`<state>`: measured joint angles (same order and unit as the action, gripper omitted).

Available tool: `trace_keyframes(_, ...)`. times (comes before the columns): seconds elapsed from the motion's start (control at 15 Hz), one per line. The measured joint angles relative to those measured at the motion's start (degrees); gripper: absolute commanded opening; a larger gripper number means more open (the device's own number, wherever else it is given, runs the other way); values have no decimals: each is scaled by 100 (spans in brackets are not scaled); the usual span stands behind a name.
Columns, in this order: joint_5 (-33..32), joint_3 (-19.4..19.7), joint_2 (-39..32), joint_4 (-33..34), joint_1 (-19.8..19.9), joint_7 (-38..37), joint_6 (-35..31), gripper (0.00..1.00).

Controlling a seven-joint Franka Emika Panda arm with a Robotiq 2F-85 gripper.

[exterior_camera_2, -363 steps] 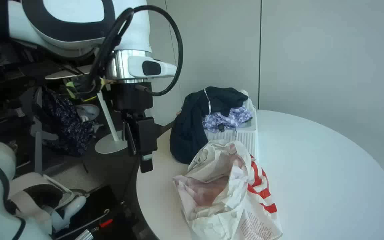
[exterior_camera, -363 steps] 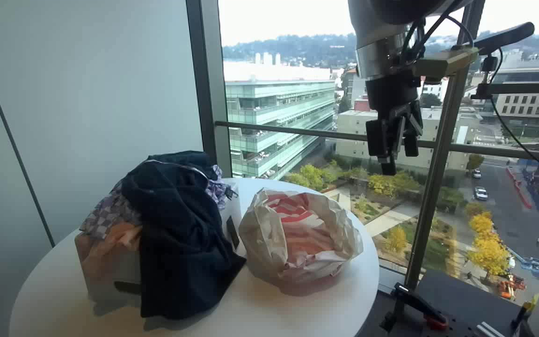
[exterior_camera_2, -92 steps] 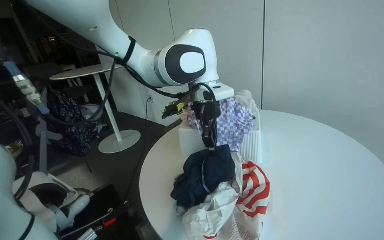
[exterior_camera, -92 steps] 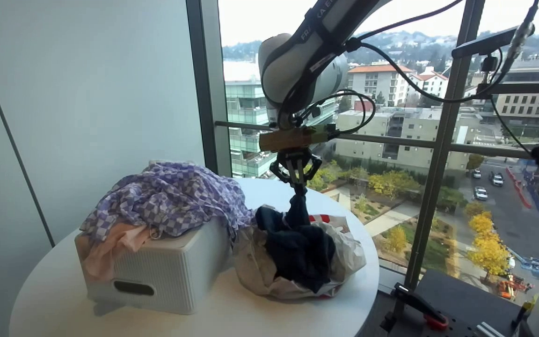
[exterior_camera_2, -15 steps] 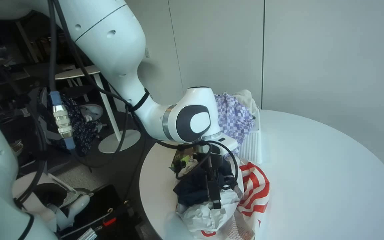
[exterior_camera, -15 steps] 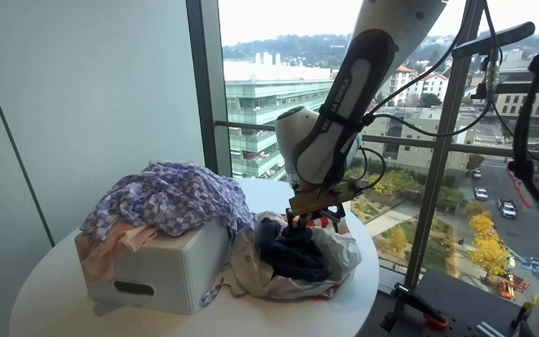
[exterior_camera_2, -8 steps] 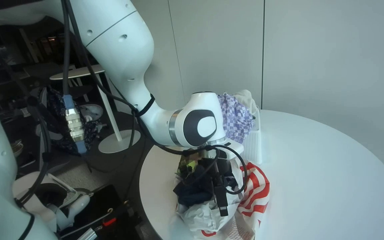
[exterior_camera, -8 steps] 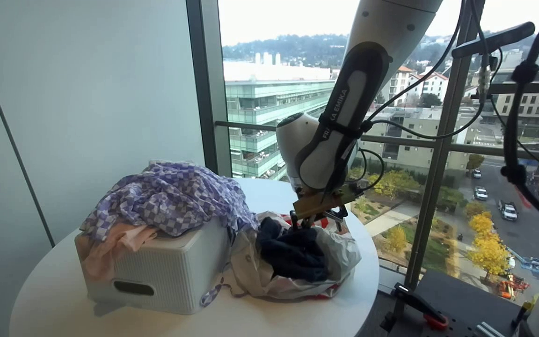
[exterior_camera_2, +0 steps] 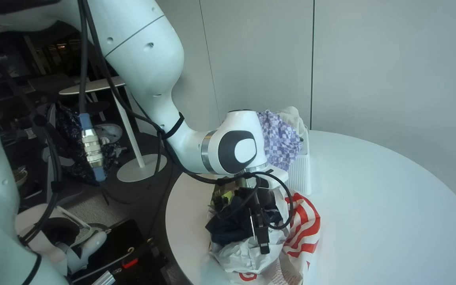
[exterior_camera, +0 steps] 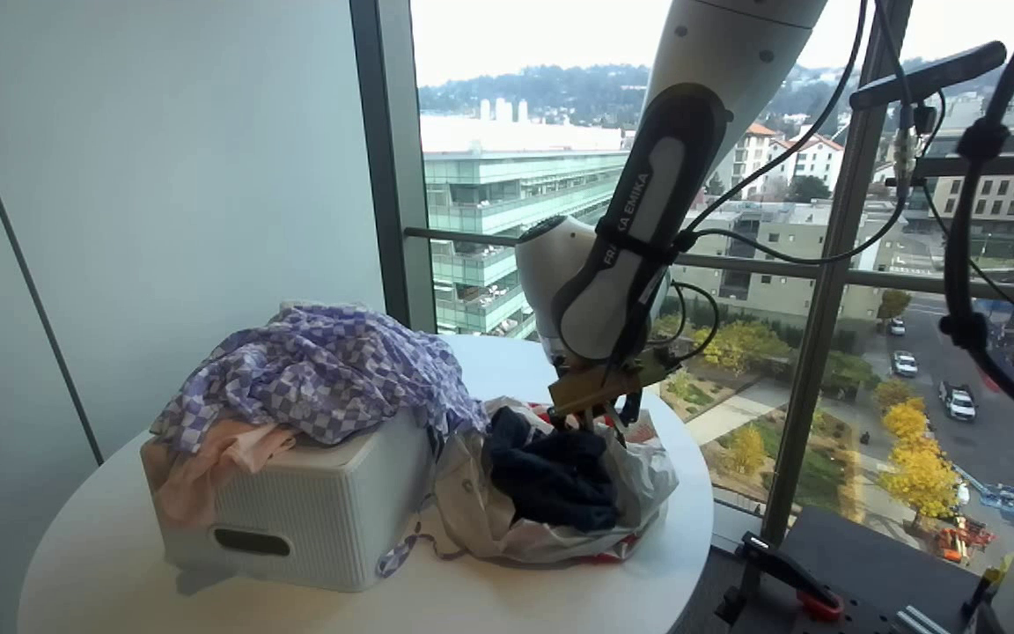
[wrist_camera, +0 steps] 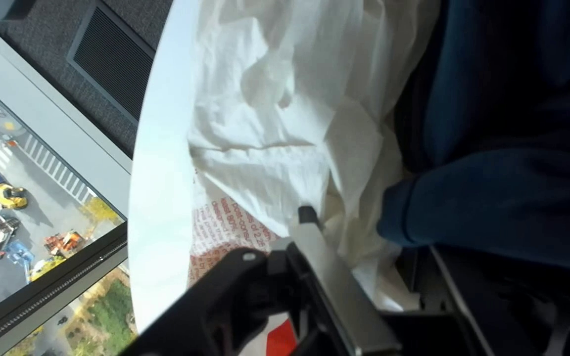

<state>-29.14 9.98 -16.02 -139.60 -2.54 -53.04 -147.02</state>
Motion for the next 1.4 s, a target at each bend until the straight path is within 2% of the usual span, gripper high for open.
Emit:
trace_keyframes(0.07, 0, 4, 0, 2, -14, 0, 30, 7)
trace_keyframes(0.2, -12, 36, 17, 11, -66, -5, 189, 2)
trace_keyframes(0.53, -474, 92, 299, 55, -248, -477, 1145, 7)
trace_keyframes(0.93, -1580, -121, 925, 41, -307, -1745, 2073, 6)
trace_keyframes(1.2, -2540, -400, 1354, -24, -293, -2795, 2630, 7)
trace_keyframes(1.4, -3033, -633, 1660, -125, -273, -3469, 2887, 7)
